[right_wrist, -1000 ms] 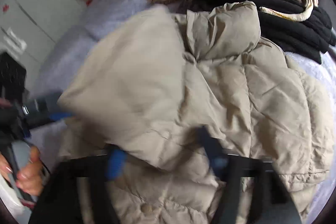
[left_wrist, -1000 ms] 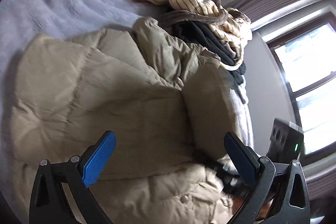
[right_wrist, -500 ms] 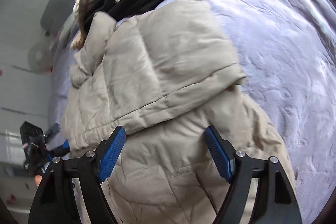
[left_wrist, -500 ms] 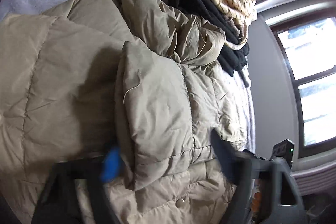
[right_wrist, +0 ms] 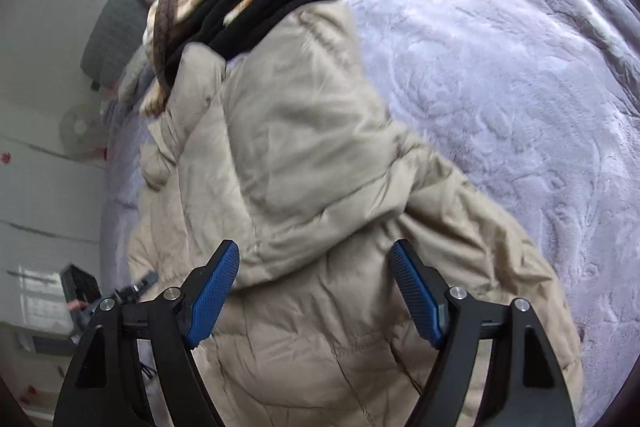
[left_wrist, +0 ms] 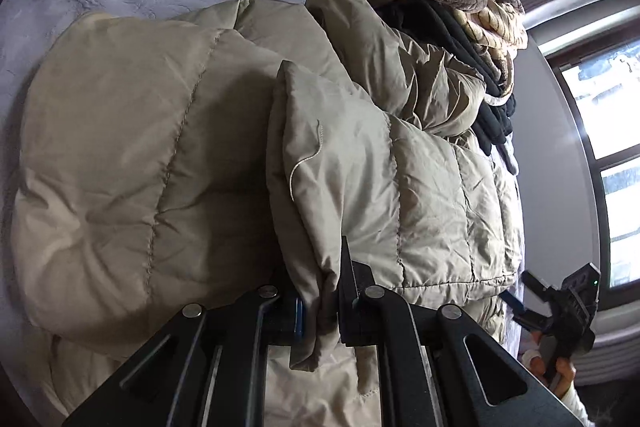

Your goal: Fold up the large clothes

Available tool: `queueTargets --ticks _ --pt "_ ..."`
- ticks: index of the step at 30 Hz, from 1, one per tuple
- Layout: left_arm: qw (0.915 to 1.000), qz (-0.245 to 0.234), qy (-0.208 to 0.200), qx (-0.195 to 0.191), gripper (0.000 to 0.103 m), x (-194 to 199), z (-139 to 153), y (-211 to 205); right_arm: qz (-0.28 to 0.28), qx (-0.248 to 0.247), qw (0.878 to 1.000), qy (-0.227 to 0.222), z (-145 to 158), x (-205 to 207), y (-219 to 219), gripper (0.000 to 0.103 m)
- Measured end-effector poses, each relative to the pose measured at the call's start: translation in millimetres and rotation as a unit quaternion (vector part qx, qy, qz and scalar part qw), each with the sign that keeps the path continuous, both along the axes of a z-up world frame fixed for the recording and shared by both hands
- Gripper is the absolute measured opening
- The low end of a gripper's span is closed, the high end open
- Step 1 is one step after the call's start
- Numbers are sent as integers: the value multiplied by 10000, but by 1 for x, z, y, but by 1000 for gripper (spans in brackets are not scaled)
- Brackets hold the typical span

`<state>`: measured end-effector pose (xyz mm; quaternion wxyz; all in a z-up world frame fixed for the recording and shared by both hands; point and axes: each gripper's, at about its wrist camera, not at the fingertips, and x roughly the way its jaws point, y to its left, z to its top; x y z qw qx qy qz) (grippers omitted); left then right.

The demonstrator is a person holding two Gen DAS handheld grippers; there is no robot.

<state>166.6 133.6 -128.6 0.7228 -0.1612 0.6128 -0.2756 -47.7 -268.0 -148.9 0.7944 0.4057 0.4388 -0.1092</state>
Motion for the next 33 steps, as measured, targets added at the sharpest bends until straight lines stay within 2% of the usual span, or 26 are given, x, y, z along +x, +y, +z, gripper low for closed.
queueTargets --ticks 2,3,6,9,11,13,14,16,17,18,19,20,21,22,24,26,28,30,33 --pt "10000 -43 -17 60 13 -1 -2 -1 -227 2 9997 -128 8 -8 -7 76" --pt "10000 -56 -22 77 13 -2 -4 -1 -374 -68 9991 -189 15 -13 -12 70" --pt "9999 -71 -6 105 13 0 -6 -2 -494 -268 9977 -371 32 -23 -22 69" --pt "9999 -85 -6 110 13 0 -7 2 -648 -44 9972 -381 29 -18 -46 69" --pt "9999 -96 -9 131 13 0 -7 2 -794 503 9946 -445 10 -1 -68 70" --pt "9998 -88 -11 155 13 -1 -7 1 -1093 1199 9854 -508 -18 15 -90 69" --pt "9998 -85 -12 171 13 -1 -7 0 -1234 1612 9774 -593 -31 22 -98 69" --pt "9997 -78 -20 211 13 -1 -8 -2 -1372 2574 9527 -855 -57 39 -104 68" --pt "9997 -85 -28 239 13 -1 -8 -3 -1386 2789 9460 -899 -62 48 -103 50" --pt "9996 -96 -46 277 13 -1 -8 -4 -1281 2732 9490 -912 -59 55 -102 26" --pt "9994 -106 -64 334 13 -1 -8 -6 -1057 2430 9598 -929 -49 65 -100 17" --pt "9992 -115 -115 352 13 -2 -7 -7 -838 2021 9716 -899 -38 72 -98 13" --pt "9990 -125 -133 397 13 -1 -7 -9 -567 1498 9845 -713 -29 82 -96 11" --pt "9989 -138 -140 415 13 -2 -8 -11 -395 1138 9914 -505 -26 90 -94 10" --pt "9990 -160 -129 394 13 -1 -10 -15 -165 574 9982 -89 -31 101 -91 10" --pt "9992 -173 -117 352 13 -1 -12 -22 -65 232 9995 212 -44 109 -89 10" --pt "9993 -201 -180 253 13 -1 -14 -26 -115 134 9995 279 -53 110 -88 11" --pt "9992 -187 -207 292 13 -1 -14 -26 -203 32 9995 251 -49 108 -84 12" --pt "9989 -174 -253 355 14 -2 -6 -24 -200 -372 9987 281 -29 100 -75 13"
